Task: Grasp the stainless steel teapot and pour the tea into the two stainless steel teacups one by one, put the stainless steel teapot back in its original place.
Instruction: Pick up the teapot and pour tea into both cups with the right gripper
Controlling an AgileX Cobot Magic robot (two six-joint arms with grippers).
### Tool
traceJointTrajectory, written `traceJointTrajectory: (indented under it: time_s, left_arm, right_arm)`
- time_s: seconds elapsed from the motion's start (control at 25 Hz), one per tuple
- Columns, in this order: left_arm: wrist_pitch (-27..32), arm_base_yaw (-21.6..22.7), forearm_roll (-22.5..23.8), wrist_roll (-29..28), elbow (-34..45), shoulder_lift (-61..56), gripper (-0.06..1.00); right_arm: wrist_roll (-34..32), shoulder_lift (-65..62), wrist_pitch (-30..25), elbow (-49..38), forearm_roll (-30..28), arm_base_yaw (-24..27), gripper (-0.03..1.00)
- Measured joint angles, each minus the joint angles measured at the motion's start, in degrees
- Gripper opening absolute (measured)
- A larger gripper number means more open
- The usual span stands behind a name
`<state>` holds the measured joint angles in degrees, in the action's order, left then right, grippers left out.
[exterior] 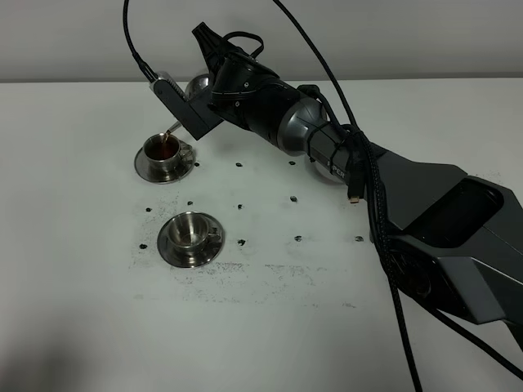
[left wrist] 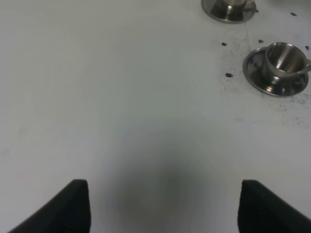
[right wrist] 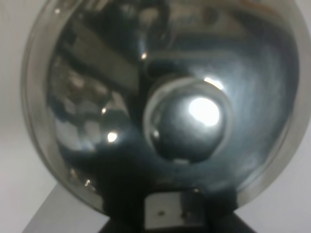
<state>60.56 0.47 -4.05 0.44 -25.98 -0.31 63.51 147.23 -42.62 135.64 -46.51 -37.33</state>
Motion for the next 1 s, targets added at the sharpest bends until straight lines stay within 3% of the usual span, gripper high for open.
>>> traceJointTrajectory:
  time_s: [0.72,1.0]
  left_arm:
    - [0.0,0.0,0.0,0.0,0.0,0.0,0.61]
    - [0.0,0.0,0.0,0.0,0.0,0.0,0.61]
  right_arm:
    - [-0.5,0.0,0.6,0.0,-0.3,0.0,0.18]
    - [-0.9,0.0,0.5,0.0,2.6,0.0,0.18]
